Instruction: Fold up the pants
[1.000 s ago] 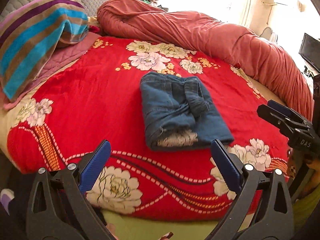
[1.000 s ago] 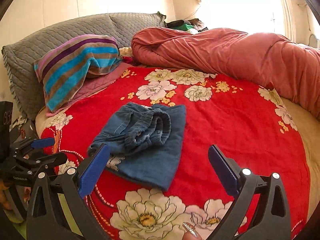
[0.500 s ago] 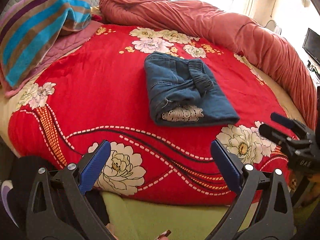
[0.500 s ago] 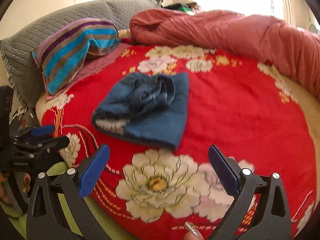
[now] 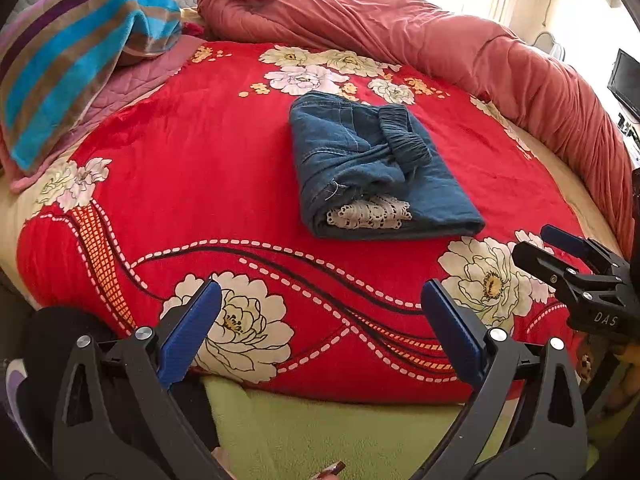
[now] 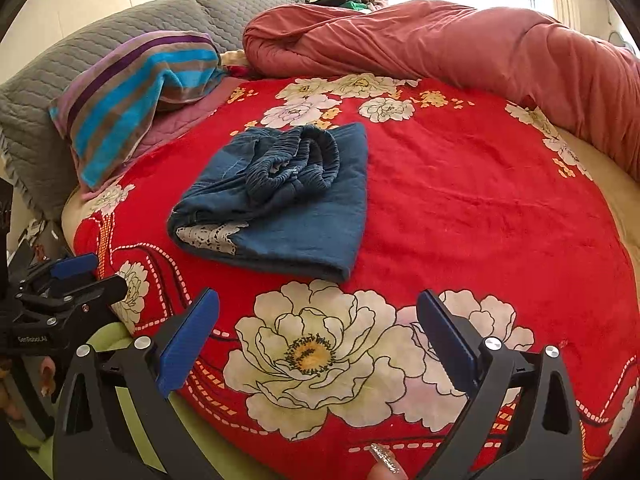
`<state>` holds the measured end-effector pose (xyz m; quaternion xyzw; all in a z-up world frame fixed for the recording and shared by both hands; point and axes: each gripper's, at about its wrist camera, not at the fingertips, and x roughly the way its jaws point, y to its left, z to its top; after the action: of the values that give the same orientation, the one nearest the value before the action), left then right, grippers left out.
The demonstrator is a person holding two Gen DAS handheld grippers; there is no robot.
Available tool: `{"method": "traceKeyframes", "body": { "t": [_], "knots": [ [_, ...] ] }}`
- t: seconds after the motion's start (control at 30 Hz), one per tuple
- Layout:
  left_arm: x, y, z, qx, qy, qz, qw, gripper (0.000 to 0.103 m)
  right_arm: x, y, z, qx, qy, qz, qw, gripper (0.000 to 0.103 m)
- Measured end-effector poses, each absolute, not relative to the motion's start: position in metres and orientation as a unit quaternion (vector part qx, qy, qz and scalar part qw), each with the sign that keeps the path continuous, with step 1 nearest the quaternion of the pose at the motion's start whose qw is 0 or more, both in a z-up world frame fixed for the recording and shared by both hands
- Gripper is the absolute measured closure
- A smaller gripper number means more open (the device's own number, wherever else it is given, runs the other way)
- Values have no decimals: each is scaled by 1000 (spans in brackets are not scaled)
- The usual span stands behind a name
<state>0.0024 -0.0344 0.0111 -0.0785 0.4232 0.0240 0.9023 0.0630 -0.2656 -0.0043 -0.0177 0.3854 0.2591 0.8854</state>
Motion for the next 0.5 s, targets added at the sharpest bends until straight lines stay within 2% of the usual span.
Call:
{"method": "traceKeyframes", "body": {
  "t": [0.5],
  "knots": [
    [0,-34,15,-78,420,31,904,10,63,-267,-2,-18,383,259,887,5]
  ]
}}
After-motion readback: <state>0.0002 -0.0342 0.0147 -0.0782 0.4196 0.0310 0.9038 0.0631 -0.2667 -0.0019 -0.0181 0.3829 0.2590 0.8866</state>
